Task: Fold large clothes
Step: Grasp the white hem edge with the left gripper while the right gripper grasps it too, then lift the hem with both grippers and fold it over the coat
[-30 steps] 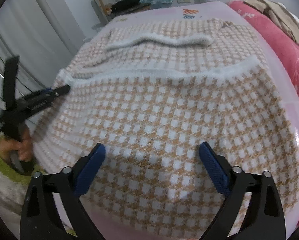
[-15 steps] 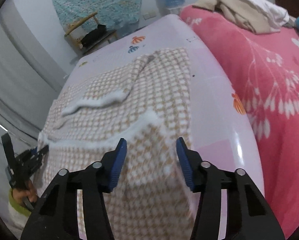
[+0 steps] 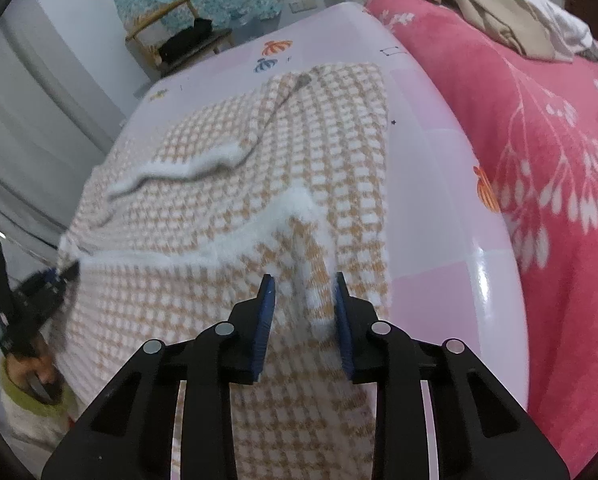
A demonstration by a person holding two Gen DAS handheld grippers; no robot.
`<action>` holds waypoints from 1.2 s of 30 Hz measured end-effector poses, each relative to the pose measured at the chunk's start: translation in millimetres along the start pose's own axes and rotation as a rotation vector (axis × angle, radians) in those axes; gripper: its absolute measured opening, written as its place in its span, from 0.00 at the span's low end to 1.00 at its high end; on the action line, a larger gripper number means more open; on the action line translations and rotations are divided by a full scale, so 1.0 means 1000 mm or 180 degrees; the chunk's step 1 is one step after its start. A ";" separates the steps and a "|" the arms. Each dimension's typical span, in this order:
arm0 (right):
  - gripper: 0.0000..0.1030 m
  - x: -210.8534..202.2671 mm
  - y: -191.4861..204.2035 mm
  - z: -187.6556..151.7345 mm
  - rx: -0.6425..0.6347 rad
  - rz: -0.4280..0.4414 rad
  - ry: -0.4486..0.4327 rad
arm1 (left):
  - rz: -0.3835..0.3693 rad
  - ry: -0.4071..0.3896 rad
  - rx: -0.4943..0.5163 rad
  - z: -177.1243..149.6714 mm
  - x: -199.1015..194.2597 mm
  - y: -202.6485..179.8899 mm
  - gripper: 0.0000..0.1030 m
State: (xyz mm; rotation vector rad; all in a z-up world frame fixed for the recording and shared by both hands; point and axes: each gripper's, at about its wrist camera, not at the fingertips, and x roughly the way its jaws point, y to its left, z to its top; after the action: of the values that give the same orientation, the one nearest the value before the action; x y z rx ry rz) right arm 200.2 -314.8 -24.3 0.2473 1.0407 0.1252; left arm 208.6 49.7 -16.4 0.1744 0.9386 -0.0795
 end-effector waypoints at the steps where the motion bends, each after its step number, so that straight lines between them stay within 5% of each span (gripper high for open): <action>1: 0.24 0.000 0.000 0.000 -0.0016 -0.0029 0.0003 | 0.0000 0.0001 -0.0003 0.000 0.000 0.000 0.28; 18: 0.20 0.008 0.014 0.002 -0.0221 -0.0346 -0.0005 | 0.0008 0.0009 0.0010 0.000 0.000 0.000 0.28; 23: 0.07 0.003 0.018 0.000 -0.0220 -0.0377 -0.0064 | 0.0007 -0.0029 0.0012 0.000 -0.002 0.000 0.28; 26: 0.05 -0.011 0.022 -0.003 -0.0236 -0.0404 -0.0183 | 0.0010 -0.0136 -0.0003 -0.004 -0.013 0.005 0.14; 36: 0.04 -0.105 0.049 0.012 -0.0314 -0.0129 -0.0969 | -0.0244 -0.0878 -0.0129 0.012 -0.110 0.041 0.09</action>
State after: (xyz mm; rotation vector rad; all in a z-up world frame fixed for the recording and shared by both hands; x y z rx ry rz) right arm 158.6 -291.9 81.7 0.1497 0.7344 0.0983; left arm 159.0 86.6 84.2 0.0869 0.6709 -0.1513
